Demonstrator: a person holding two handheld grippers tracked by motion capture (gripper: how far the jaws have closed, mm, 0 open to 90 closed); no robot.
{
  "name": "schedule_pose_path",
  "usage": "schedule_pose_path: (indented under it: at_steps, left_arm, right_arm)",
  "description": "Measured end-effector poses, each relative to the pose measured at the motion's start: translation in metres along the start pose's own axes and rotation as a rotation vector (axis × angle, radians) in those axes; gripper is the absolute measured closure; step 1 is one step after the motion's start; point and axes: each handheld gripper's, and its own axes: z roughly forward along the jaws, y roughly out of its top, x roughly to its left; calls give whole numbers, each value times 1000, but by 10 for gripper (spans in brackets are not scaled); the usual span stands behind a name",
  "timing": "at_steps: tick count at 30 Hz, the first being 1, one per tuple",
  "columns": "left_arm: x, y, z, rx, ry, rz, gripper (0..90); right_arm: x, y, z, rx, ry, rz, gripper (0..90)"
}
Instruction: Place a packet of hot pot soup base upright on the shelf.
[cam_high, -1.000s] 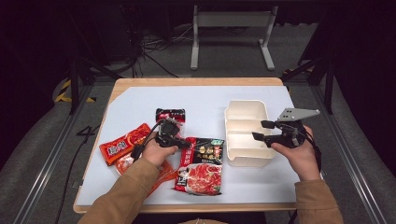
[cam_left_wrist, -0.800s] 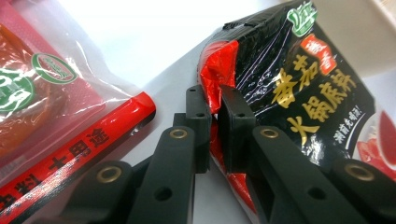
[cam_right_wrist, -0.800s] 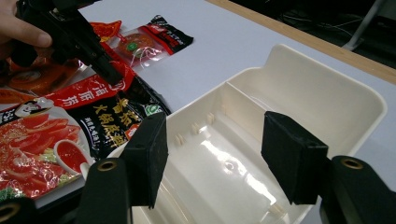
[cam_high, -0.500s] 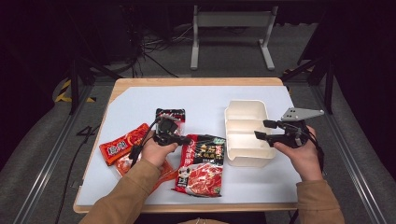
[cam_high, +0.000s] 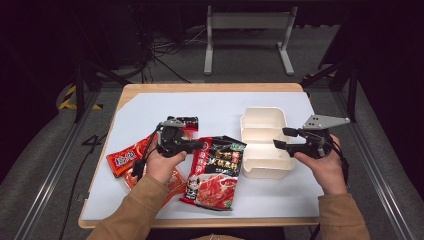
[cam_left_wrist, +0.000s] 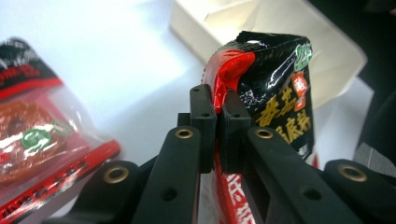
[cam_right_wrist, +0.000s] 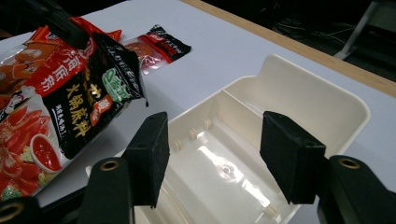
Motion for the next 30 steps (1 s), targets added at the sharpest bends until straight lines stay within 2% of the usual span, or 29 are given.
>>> schedule_pose_path:
  at_steps: [6,10,14,18,25,26,30]
  left_arm:
    - [-19,1,-14,-78,-52,83,870]
    - [-30,0,-22,-114,-67,140,871]
    - [-39,1,-31,-147,-64,177,871]
    - [-41,3,-37,-186,-59,194,870]
    - [-40,3,-47,-285,-57,188,871]
    - [-40,3,-47,-285,-57,188,871]
    - [-42,3,-52,-337,-42,200,870]
  right_arm:
    - [1,3,-7,-17,-8,-7,422]
    - [1,3,-12,-29,-14,-8,423]
    - [2,4,-14,-33,-17,-10,423]
    - [3,5,-16,-41,-12,-15,424]
    - [8,8,-15,-51,12,-21,424]
    - [8,8,-15,-51,12,-21,424]
    - [13,12,-16,-68,42,-24,421]
